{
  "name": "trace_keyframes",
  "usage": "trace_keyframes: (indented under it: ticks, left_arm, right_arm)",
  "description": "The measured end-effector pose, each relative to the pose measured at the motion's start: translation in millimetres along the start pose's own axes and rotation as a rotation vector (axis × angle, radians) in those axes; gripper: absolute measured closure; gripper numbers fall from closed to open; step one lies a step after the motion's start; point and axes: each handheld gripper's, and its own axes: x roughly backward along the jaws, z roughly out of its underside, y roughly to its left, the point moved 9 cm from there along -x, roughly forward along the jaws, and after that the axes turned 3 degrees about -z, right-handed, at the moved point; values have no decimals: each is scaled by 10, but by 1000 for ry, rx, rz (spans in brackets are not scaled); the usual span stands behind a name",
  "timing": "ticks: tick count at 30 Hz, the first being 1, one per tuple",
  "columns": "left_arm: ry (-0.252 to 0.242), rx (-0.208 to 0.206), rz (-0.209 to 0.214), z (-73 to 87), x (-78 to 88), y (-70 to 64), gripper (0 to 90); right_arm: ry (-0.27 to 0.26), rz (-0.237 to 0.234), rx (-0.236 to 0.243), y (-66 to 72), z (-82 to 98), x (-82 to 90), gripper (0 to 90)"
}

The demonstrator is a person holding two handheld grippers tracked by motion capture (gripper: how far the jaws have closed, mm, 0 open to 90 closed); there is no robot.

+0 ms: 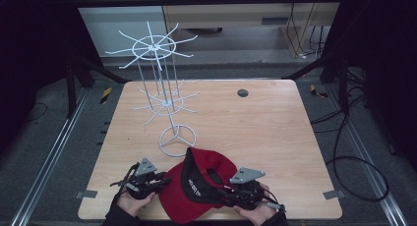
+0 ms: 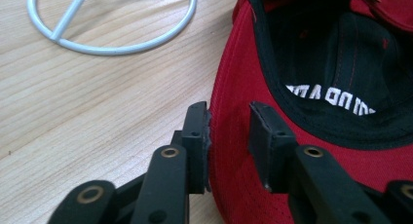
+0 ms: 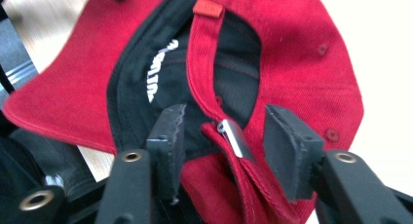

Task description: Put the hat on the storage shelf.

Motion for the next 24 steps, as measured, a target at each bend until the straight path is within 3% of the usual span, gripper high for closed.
trace_keyframes:
  ticks: [11, 18, 24]
  left_arm:
    - [10, 21, 6, -6, -1, 4, 708]
    - [-2, 39, 30, -27, 23, 8, 752]
    - [-16, 30, 64, -54, 54, -52, 782]
  right_arm:
    - [33, 13, 12, -35, 55, -34, 709]
    - [-14, 33, -4, -79, -14, 47, 765]
    - [-107, 64, -54, -177, -105, 193, 785]
